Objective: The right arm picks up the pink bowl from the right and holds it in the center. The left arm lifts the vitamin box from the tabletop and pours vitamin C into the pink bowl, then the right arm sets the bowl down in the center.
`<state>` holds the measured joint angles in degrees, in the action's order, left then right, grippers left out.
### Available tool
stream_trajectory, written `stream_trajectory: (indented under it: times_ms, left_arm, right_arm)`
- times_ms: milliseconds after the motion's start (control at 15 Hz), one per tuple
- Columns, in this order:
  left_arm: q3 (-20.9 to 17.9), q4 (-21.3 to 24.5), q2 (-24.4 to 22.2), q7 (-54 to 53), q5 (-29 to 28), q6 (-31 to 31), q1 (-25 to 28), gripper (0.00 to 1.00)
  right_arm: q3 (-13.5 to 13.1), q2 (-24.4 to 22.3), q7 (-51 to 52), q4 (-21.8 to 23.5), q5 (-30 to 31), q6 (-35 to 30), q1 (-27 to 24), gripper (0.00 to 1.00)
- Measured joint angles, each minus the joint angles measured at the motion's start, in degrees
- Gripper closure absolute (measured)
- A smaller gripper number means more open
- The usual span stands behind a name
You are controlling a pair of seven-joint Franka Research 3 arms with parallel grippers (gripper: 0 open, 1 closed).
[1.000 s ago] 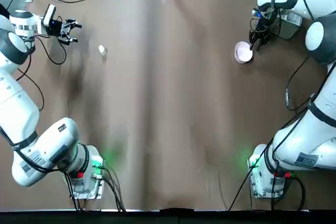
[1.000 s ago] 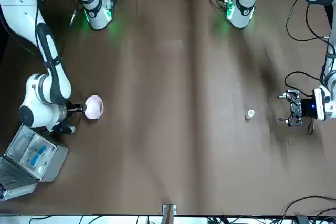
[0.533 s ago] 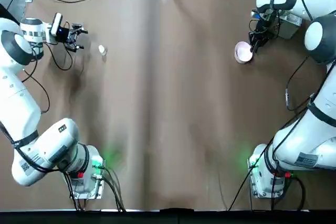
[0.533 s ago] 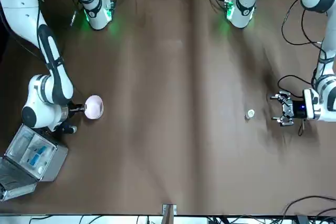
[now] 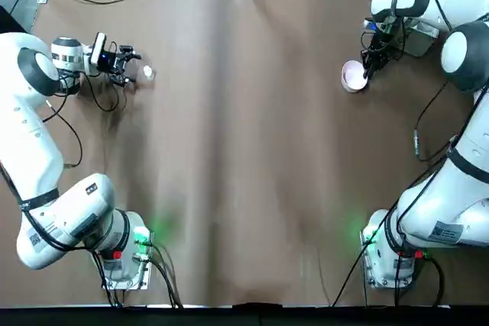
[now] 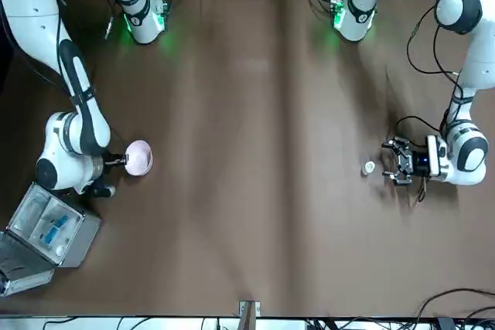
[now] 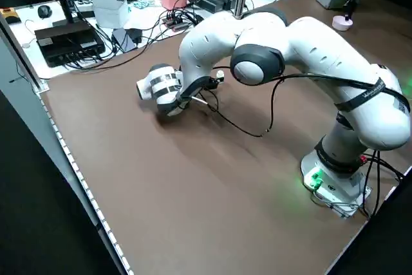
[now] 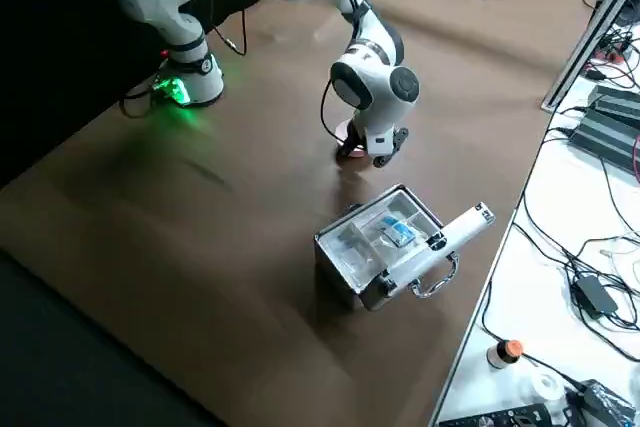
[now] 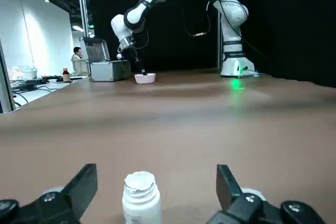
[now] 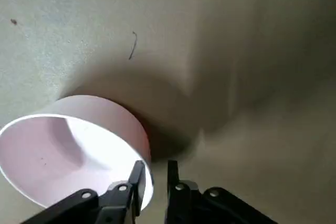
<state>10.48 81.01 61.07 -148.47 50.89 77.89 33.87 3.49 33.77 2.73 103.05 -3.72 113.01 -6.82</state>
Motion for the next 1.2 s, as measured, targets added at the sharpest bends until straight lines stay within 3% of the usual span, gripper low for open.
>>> stream_trajectory:
  times_ms: [133, 267, 333, 400, 800, 1133, 1200]
  left_arm:
    - [0.01, -0.08, 0.39, -0.66, 0.0, 2.18, -0.91, 0.0]
    - [0.06, -0.15, 0.6, -0.79, 0.01, 4.48, -1.81, 0.0]
    - [0.07, -0.16, 0.7, -0.79, 0.01, 5.12, -2.14, 0.0]
    - [0.07, -0.16, 0.8, -0.8, 0.01, 5.45, -2.33, 0.0]
    - [0.08, -0.16, 1.84, -0.9, 0.01, 6.79, -2.86, 0.01]
    - [0.09, -0.16, 2.3, -0.93, 0.01, 7.68, -3.51, 0.06]
    - [0.1, -0.17, 2.3, -0.93, 0.01, 7.83, -3.58, 0.14]
  right_arm:
    - [0.0, 0.05, 0.0, 0.14, 0.0, 0.04, 0.0, 0.88]
    - [0.0, 0.05, 0.0, 0.16, 0.0, 0.02, 0.0, 0.89]
    - [0.08, -0.02, 0.01, 0.09, -0.09, -0.22, 0.01, 0.97]
    - [0.1, -0.08, 0.01, 0.09, -0.08, -0.26, 0.04, 0.98]
    - [0.21, -0.25, -2.42, -0.93, -0.07, -0.46, 2.61, 0.98]
    - [0.57, -0.38, -11.12, -8.33, -0.5, -9.85, 6.59, 0.98]
    - [0.68, -0.48, -12.74, -10.23, -0.93, -12.01, 7.08, 0.98]
